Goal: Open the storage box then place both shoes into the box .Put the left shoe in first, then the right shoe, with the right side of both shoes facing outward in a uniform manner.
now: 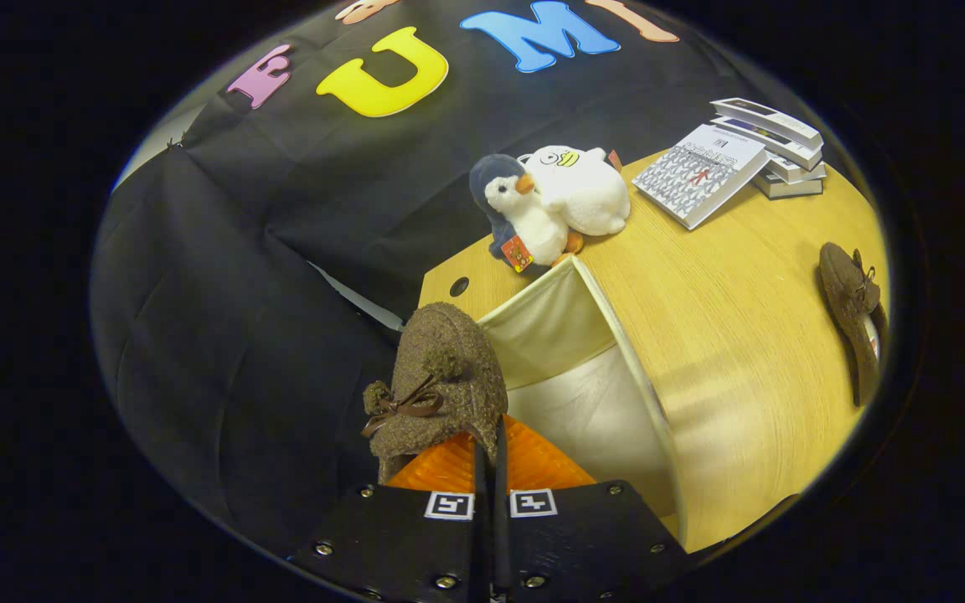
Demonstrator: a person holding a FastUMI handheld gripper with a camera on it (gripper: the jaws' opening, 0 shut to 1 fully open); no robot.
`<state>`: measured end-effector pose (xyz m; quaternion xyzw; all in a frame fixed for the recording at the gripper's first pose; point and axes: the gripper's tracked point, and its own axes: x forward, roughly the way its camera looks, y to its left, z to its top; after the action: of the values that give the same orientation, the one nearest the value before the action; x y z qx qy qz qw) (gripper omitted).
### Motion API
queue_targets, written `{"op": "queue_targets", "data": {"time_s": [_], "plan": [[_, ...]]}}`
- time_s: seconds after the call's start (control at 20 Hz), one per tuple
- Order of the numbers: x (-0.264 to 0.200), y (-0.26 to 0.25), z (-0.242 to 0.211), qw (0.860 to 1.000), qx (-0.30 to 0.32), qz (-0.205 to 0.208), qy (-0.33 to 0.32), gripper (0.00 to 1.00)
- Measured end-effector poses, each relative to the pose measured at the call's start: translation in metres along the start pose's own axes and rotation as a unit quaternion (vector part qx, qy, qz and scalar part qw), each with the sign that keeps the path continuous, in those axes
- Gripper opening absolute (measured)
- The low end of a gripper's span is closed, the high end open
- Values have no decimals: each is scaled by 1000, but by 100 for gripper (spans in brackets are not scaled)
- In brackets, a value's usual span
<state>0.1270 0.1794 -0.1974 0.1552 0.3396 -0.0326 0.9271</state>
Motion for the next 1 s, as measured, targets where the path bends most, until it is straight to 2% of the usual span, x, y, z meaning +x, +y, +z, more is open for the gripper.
{"op": "queue_targets", "data": {"time_s": [0.3,0.4,0.5,0.55,0.6,0.65,0.7,0.8,1.0], "plan": [[12,0,-19,999,-28,-13,13,2],[12,5,-22,999,-39,-4,17,2],[5,18,-19,997,-69,16,13,9],[7,24,-17,996,-86,26,6,17],[0,26,-18,994,-108,28,7,29],[-2,23,-21,990,-140,18,13,58],[-8,26,-21,986,-165,23,8,67],[-18,40,-13,983,-175,47,-17,96],[-46,32,12,980,-189,48,-39,98]]}}
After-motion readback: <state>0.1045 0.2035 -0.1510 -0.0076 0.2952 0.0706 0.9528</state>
